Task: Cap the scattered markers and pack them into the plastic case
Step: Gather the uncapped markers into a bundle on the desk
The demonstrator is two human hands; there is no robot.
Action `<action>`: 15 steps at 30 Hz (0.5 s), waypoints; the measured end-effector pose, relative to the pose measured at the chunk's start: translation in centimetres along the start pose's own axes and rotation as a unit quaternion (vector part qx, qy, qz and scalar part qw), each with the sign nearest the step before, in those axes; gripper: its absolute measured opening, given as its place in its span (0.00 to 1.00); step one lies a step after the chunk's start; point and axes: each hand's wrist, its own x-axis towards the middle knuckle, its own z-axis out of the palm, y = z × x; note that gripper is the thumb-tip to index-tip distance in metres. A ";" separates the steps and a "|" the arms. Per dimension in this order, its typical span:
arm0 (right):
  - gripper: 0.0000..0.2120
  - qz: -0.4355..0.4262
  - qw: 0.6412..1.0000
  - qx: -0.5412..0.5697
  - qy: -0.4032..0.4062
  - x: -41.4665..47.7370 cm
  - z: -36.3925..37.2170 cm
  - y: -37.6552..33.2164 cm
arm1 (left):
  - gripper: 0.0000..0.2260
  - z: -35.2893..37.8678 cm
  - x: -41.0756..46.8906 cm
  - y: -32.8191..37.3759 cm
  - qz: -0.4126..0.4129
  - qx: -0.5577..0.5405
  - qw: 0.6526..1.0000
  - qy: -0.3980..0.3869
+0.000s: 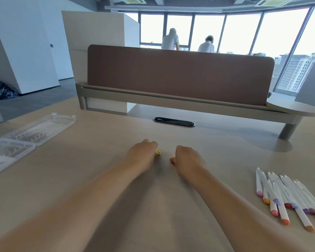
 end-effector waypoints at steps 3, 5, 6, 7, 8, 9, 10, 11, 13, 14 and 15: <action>0.10 0.006 0.999 -0.029 0.013 0.1 0.5 -0.3 | 0.04 0.1 0.1 0.5 0.008 0.024 1.000 -0.002; 0.11 0.005 0.999 -0.048 0.016 0.1 0.8 -0.6 | 0.05 0.1 0.0 0.8 0.018 0.033 0.999 -0.009; 0.12 0.005 0.999 -0.051 0.015 0.0 0.9 -0.7 | 0.06 0.1 -0.1 1.0 0.026 0.035 0.999 -0.019; 0.12 0.009 0.999 -0.048 0.011 0.0 1.0 -0.8 | 0.06 0.1 -0.2 1.1 0.034 0.034 0.999 -0.025; 0.13 0.014 0.999 -0.037 0.006 -0.1 1.0 -0.9 | 0.06 0.0 -0.4 1.2 0.038 0.028 0.998 -0.028; 0.12 0.018 1.000 -0.021 0.004 -0.1 1.0 -0.9 | 0.07 -0.1 -0.5 1.2 0.037 0.014 0.999 -0.026; 0.11 0.018 1.000 -0.003 0.006 -0.1 1.0 -1.1 | 0.08 -0.2 -0.7 1.1 0.029 -0.007 0.999 -0.019; 0.10 0.015 1.000 0.016 0.010 -0.2 0.9 -1.2 | 0.08 -0.4 -0.8 0.9 0.017 -0.030 0.999 -0.010; 0.08 0.006 0.999 0.051 0.016 -0.3 0.5 -1.7 | 0.08 -0.9 -1.2 0.2 -0.003 -0.063 0.998 0.018; 0.09 0.000 0.998 0.067 0.015 -0.3 0.4 -2.1 | 0.09 -1.2 -1.4 -0.3 -0.009 -0.072 0.997 0.029; 0.09 -0.005 0.997 0.079 0.013 -0.3 0.4 -2.5 | 0.11 -1.5 -1.7 -0.8 -0.015 -0.075 0.996 0.038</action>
